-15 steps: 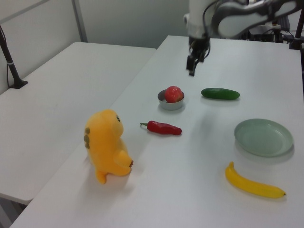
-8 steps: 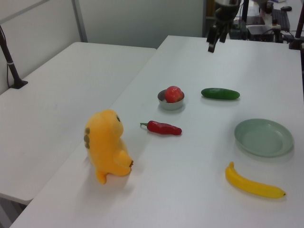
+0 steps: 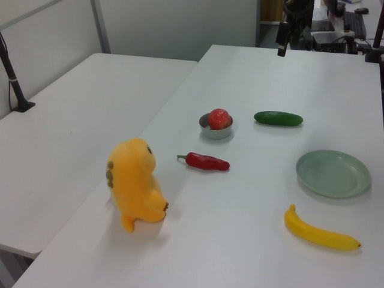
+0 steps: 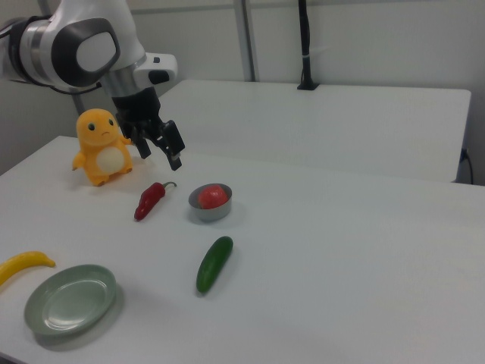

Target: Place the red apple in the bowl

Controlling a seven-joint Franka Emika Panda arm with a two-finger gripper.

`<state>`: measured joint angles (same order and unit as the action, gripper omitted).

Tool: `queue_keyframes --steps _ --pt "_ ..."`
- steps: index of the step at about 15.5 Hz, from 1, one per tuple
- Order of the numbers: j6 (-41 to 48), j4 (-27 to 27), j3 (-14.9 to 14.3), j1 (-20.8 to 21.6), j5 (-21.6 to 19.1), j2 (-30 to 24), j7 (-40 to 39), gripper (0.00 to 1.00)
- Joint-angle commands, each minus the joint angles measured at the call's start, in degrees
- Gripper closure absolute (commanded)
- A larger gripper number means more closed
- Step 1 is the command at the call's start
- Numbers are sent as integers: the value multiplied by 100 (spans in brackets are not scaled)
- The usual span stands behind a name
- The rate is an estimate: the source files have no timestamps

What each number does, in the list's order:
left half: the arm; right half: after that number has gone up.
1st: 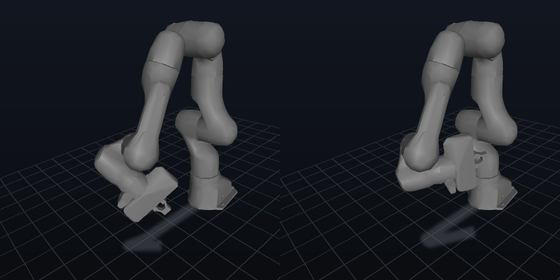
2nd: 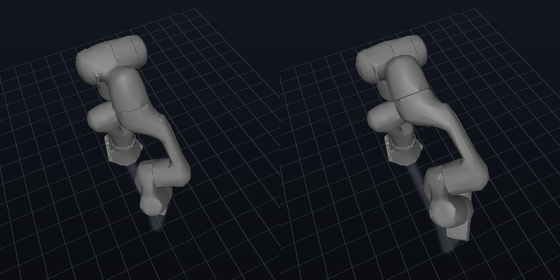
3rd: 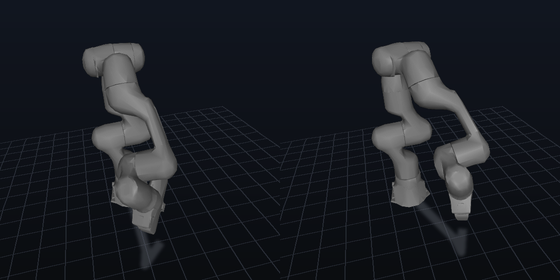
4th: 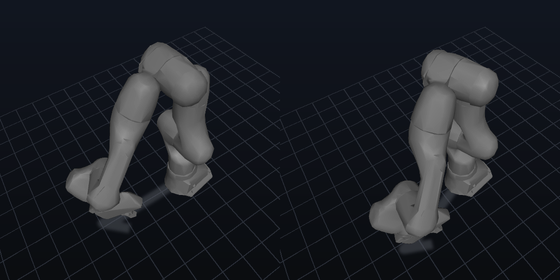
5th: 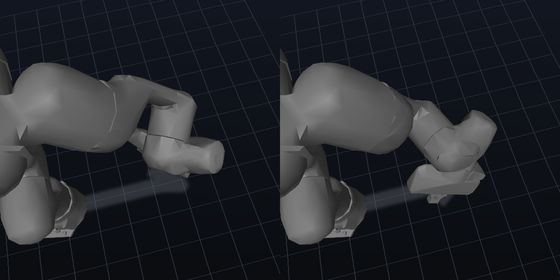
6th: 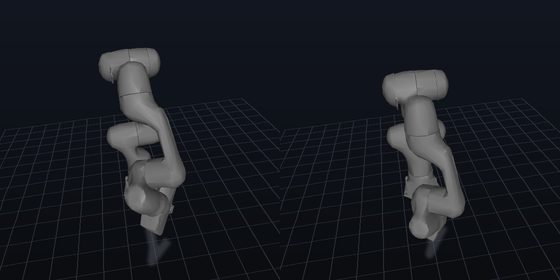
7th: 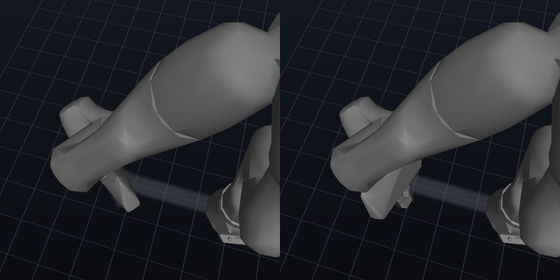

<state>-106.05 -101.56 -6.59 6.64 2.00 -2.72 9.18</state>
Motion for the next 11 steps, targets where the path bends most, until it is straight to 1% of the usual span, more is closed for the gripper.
queue_keyframes --steps 1,5,7,9,10,11 --pt "67 5 -9 -31 -314 8 -232 0" --pt "120 22 79 -40 -314 34 -478 0" --pt "120 31 123 -49 -314 78 -461 0" --pt "111 31 368 -215 -323 96 -444 0" --pt "120 31 447 -250 -323 131 -426 0" --pt "120 31 457 -251 -332 148 -417 0"
